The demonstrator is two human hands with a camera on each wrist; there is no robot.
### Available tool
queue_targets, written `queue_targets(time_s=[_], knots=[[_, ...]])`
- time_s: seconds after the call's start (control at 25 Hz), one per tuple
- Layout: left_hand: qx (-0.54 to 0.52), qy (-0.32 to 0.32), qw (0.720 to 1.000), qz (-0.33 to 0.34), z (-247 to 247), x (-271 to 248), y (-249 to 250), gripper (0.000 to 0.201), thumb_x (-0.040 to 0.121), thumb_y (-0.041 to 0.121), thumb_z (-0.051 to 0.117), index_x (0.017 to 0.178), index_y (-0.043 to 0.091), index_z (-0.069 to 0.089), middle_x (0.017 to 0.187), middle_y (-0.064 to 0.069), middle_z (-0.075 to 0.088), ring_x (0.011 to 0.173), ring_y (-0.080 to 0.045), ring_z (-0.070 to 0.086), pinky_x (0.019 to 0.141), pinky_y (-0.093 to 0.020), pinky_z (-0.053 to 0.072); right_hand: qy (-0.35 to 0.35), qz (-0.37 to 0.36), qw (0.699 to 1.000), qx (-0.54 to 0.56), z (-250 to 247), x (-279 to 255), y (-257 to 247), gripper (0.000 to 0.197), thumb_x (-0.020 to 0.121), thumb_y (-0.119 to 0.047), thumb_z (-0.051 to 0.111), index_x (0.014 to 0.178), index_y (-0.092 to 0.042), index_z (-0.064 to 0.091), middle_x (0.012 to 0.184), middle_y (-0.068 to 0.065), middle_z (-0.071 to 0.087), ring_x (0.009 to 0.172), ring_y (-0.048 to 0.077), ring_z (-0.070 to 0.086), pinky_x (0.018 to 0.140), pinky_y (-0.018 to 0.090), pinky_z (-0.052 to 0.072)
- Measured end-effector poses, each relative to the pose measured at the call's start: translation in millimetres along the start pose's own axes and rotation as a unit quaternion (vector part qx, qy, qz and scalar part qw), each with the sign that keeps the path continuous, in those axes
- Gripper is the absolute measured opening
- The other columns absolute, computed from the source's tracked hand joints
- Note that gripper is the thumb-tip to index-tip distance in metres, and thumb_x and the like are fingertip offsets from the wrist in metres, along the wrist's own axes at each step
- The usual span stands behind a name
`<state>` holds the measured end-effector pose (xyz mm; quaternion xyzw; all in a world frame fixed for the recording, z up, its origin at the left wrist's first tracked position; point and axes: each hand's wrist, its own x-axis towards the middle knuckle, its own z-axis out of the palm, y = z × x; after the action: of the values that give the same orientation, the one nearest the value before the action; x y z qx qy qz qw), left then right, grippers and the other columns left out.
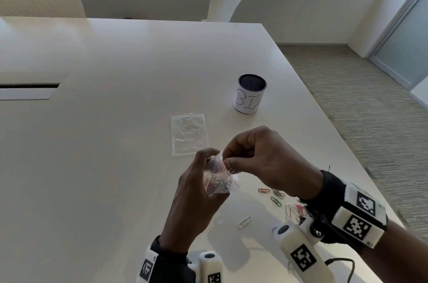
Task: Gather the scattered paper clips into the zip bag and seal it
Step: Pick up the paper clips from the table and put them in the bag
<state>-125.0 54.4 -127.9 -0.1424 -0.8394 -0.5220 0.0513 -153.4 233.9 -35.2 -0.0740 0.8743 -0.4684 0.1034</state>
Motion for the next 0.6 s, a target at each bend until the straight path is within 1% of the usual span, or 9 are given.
queue_targets(time_s=[0.16,0.24,0.32,0.36,0.4,0.44,0.48,0.52,0.6], knots=[[-0.012,0.000,1.000,0.002,0.2,-0.2,-0.5,0.066,0.078,0.014,0.086,0.120,0.045,0.047,0.103,0.022,0.065,0.095,-0.004,0.066,0.069,-0.009,0.053,0.010,-0.018,1.000,0.000,-5.9,-4.5,-1.3,0.011,0.087,-0.006,0.082,0.096,-0.011,0.083,0.086,0.001,0.083,0.081,0.009,0.080,0.085,0.028,0.065],[-0.013,0.000,1.000,0.000,0.3,-0.5,-0.8,0.064,0.077,0.015,0.086,0.121,0.043,0.049,0.105,0.021,0.066,0.095,-0.006,0.067,0.071,-0.011,0.054,0.027,-0.022,0.999,0.025,-12.5,-6.4,-0.3,0.011,0.086,-0.004,0.083,0.095,-0.009,0.083,0.085,0.002,0.083,0.081,0.010,0.080,0.083,0.025,0.065],[-0.017,0.000,1.000,-0.003,0.1,-0.9,-0.2,0.062,0.077,0.016,0.084,0.123,0.042,0.051,0.105,0.020,0.066,0.093,-0.009,0.067,0.072,-0.013,0.055,0.069,-0.029,0.997,0.017,-20.6,-6.6,9.3,0.008,0.086,-0.006,0.083,0.092,-0.011,0.082,0.080,0.001,0.082,0.075,0.009,0.079,0.077,0.019,0.063],[-0.020,0.001,1.000,-0.005,-0.1,-1.3,0.2,0.061,0.078,0.016,0.084,0.123,0.041,0.051,0.104,0.020,0.067,0.093,-0.009,0.067,0.072,-0.012,0.054,0.093,-0.033,0.995,-0.027,-24.5,-6.9,19.5,0.005,0.087,-0.010,0.082,0.090,-0.014,0.081,0.078,-0.001,0.081,0.072,0.006,0.077,0.073,0.017,0.062],[-0.023,0.004,1.000,-0.007,-1.0,-0.9,0.9,0.060,0.078,0.017,0.084,0.123,0.039,0.052,0.103,0.018,0.068,0.094,-0.010,0.067,0.072,-0.009,0.053,0.104,-0.035,0.989,-0.095,-27.8,-6.7,32.6,0.002,0.089,-0.016,0.081,0.089,-0.018,0.080,0.078,-0.004,0.079,0.071,0.004,0.075,0.071,0.017,0.061],[-0.028,0.006,1.000,-0.009,-1.4,-0.7,1.6,0.060,0.078,0.016,0.085,0.124,0.038,0.053,0.102,0.016,0.069,0.095,-0.009,0.068,0.072,-0.007,0.051,0.096,-0.025,0.979,-0.177,-30.2,-8.2,47.9,0.003,0.092,-0.023,0.077,0.091,-0.021,0.079,0.082,-0.007,0.079,0.074,0.003,0.073,0.074,0.023,0.061],[-0.033,0.008,0.999,-0.012,-1.7,-0.4,1.9,0.060,0.078,0.015,0.085,0.124,0.038,0.054,0.101,0.015,0.069,0.097,-0.008,0.068,0.072,-0.005,0.049,0.074,-0.001,0.965,-0.251,-31.0,-10.8,64.2,0.009,0.094,-0.029,0.072,0.096,-0.023,0.078,0.091,-0.008,0.078,0.080,0.006,0.073,0.078,0.028,0.061],[-0.037,0.008,0.999,-0.014,-2.3,0.0,2.1,0.061,0.078,0.014,0.086,0.124,0.038,0.054,0.100,0.014,0.070,0.099,-0.006,0.068,0.072,-0.005,0.049,0.049,0.029,0.950,-0.306,-30.0,-14.2,79.5,0.014,0.097,-0.031,0.067,0.104,-0.024,0.076,0.102,-0.007,0.077,0.089,0.010,0.072,0.083,0.030,0.059],[-0.038,0.008,0.999,-0.015,-2.1,0.2,2.6,0.061,0.078,0.015,0.086,0.125,0.038,0.054,0.100,0.014,0.070,0.100,-0.006,0.068,0.072,-0.005,0.049,0.022,0.061,0.936,-0.345,-25.2,-24.1,102.1,0.021,0.103,-0.028,0.057,0.116,-0.023,0.073,0.115,-0.003,0.071,0.098,0.014,0.069,0.087,0.028,0.055]])
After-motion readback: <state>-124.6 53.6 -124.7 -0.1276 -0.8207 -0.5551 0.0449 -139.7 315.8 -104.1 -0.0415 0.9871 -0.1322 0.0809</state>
